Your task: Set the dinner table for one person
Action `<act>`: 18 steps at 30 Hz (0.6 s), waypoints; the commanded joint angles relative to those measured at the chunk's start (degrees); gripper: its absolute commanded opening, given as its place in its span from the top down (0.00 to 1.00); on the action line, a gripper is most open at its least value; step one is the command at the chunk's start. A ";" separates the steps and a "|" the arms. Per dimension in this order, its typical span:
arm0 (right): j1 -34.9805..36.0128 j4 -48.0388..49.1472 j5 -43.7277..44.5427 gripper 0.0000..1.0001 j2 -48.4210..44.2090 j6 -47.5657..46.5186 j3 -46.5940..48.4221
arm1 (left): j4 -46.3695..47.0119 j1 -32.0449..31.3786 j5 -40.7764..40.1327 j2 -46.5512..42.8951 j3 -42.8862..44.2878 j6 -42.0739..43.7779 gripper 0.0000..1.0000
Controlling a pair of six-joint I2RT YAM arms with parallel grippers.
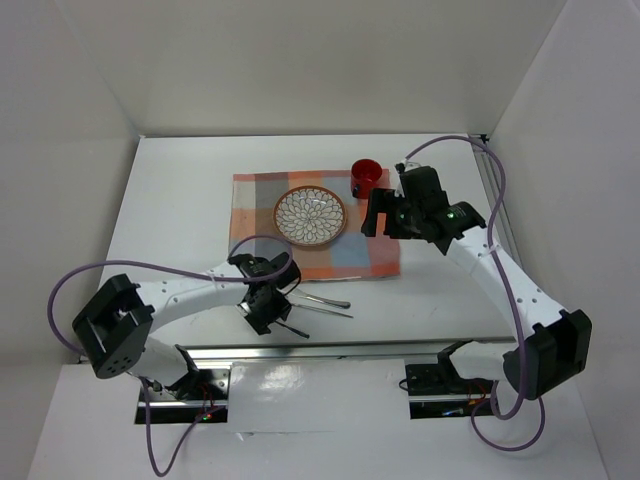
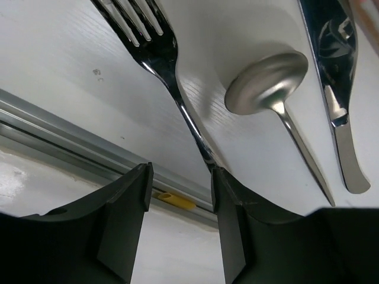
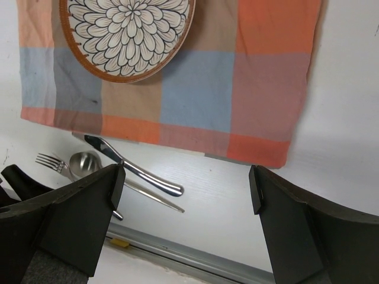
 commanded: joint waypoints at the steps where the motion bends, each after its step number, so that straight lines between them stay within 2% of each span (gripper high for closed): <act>1: 0.29 -0.24 0.62 0.00 -1.78 -0.02 -0.60 | 2.63 -0.40 -1.33 0.05 -1.58 -4.68 0.40; 5: 0.29 -0.24 1.32 0.00 -2.92 -0.55 -1.12 | 6.60 -0.40 -1.33 1.45 -3.35 -4.68 0.40; 13: 0.29 -0.77 1.85 0.00 -2.93 -0.55 -1.13 | 7.13 -0.40 -3.18 5.77 -1.32 -4.06 0.42; 17: 0.29 -1.30 1.85 0.00 -2.93 -1.08 -1.13 | 7.13 -0.40 -2.04 6.38 -1.94 -4.67 0.59; 18: 0.29 -1.30 1.85 0.00 -2.93 -1.08 -1.13 | 7.13 -0.40 -2.03 6.38 -2.55 -4.68 0.70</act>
